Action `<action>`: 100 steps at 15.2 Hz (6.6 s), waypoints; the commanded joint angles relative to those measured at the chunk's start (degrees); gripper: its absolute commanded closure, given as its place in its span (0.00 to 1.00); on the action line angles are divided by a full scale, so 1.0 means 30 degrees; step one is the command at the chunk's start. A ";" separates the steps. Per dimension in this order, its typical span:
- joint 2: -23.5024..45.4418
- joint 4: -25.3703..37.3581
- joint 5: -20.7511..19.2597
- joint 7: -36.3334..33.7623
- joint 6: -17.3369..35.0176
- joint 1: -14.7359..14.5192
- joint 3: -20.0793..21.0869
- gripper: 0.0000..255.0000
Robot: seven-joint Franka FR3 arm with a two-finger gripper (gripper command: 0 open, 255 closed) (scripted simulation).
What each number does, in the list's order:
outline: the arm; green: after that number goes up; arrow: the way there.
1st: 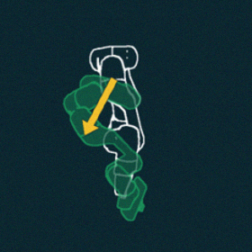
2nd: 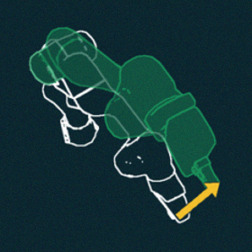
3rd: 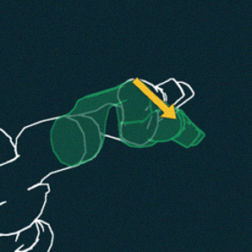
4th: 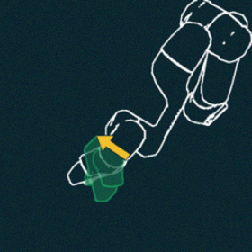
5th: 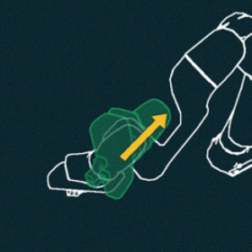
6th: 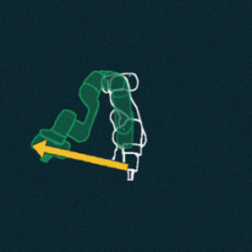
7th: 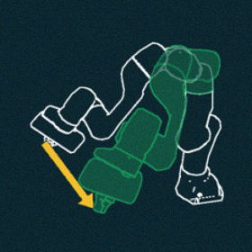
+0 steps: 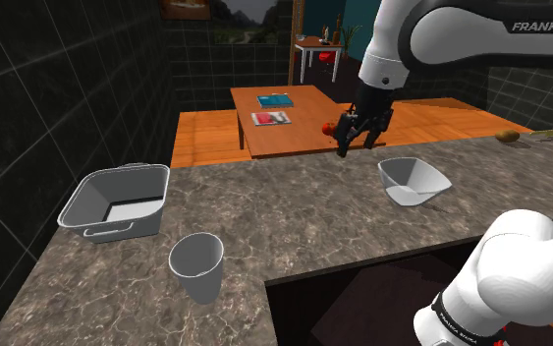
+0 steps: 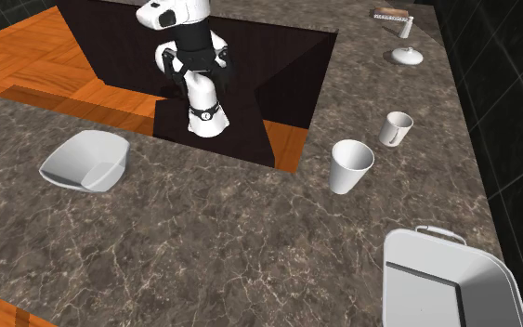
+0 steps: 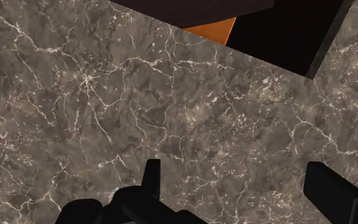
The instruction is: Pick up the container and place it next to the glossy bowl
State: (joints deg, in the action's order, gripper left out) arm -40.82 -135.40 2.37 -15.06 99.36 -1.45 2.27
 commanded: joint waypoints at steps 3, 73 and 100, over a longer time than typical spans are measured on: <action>0.0801 -0.0683 0.1008 -0.1691 0.1688 -0.0526 0.1344 0.00; 1.2625 0.6494 0.0441 -1.2747 0.7985 -0.2075 0.8885 1.00; 1.0492 1.0416 0.1493 -1.1161 0.2040 -0.1432 0.7792 1.00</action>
State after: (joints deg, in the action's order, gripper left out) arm -7.31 -102.43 5.77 -50.12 105.68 -6.16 26.52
